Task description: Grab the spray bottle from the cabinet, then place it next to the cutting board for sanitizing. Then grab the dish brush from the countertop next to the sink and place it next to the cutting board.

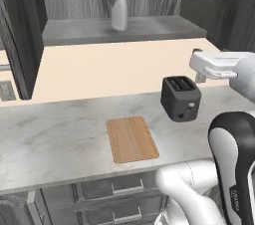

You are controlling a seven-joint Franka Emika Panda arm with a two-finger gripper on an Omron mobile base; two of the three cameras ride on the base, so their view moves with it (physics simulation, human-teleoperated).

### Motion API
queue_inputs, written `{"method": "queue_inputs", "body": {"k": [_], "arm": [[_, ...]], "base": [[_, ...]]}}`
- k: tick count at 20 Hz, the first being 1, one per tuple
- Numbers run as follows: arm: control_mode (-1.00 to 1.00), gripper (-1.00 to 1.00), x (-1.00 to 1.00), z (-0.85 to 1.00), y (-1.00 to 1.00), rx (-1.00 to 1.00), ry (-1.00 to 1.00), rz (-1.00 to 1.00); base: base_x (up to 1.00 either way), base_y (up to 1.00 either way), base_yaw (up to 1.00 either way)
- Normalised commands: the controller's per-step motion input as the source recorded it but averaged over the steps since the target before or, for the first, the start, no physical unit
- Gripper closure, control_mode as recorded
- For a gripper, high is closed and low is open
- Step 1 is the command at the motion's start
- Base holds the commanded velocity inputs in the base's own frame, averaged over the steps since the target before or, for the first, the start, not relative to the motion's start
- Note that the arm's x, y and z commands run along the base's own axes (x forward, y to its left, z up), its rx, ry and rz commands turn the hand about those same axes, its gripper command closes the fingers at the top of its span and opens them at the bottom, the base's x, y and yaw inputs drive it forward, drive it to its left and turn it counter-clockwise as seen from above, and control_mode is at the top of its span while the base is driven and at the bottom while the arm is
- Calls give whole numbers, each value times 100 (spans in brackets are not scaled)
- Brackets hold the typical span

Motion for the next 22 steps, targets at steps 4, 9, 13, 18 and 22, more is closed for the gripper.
{"method": "queue_inputs", "body": {"k": [4,9,13,18,22], "arm": [[-100,-100,-2,55,22,1,-32,0],[-100,-100,2,52,24,0,-7,0],[-100,-100,10,29,25,0,0,0],[-100,-100,28,4,17,-3,9,0],[-100,-100,65,0,12,-5,21,0]], "base": [[0,0,0],[0,0,0],[0,0,0],[0,0,0],[0,0,0]]}}
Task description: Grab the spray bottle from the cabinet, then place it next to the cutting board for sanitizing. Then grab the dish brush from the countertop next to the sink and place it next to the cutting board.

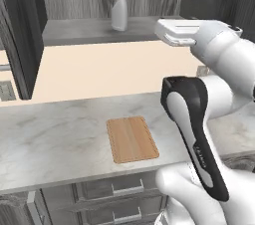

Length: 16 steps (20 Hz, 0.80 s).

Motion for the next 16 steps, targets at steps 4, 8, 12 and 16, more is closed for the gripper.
{"method": "queue_inputs", "body": {"k": [4,8,12,16], "arm": [[-100,-100,60,0,4,-2,8,0],[-100,-100,58,0,0,-2,4,0],[-100,-100,51,0,0,-2,1,0],[-100,-100,43,0,8,-4,2,0]], "base": [[0,0,0],[0,0,0],[0,0,0],[0,0,0]]}}
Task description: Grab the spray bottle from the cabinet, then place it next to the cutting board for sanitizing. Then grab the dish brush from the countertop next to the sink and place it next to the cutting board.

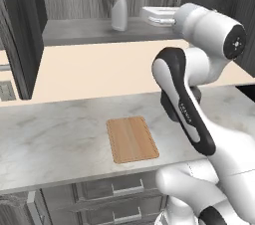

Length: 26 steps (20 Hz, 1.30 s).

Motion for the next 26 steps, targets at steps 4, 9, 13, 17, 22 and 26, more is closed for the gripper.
{"method": "queue_inputs", "body": {"k": [4,9,13,17,22,26], "arm": [[-100,-100,46,0,7,-5,15,0],[-100,-100,44,0,2,-2,8,0],[-100,-100,33,0,0,0,0,0],[-100,-100,40,0,0,0,0,0],[-100,-100,34,0,0,0,0,0],[-100,-100,31,0,0,0,0,0]], "base": [[0,0,0],[0,0,0],[0,0,0],[0,0,0],[0,0,0],[0,0,0]]}}
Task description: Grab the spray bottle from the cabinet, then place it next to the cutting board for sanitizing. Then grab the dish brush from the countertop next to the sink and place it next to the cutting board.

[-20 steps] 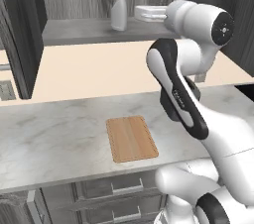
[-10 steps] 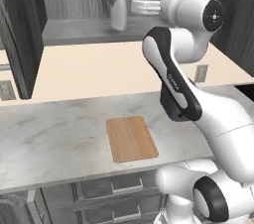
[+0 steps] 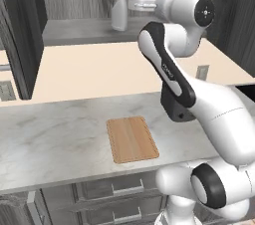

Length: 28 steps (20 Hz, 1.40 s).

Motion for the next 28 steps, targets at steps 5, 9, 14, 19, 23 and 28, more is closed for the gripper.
{"method": "queue_inputs", "body": {"k": [5,9,14,19,23,28], "arm": [[-100,-100,35,0,0,0,0,0],[-100,-100,35,0,0,0,0,0],[-100,-100,36,0,32,-1,-1,0],[-100,-100,27,0,32,-2,-1,0],[-100,-100,28,0,0,0,0,0],[-100,-100,42,0,15,0,0,0]], "base": [[0,0,0],[0,0,0],[0,0,0],[0,0,0],[0,0,0],[0,0,0]]}}
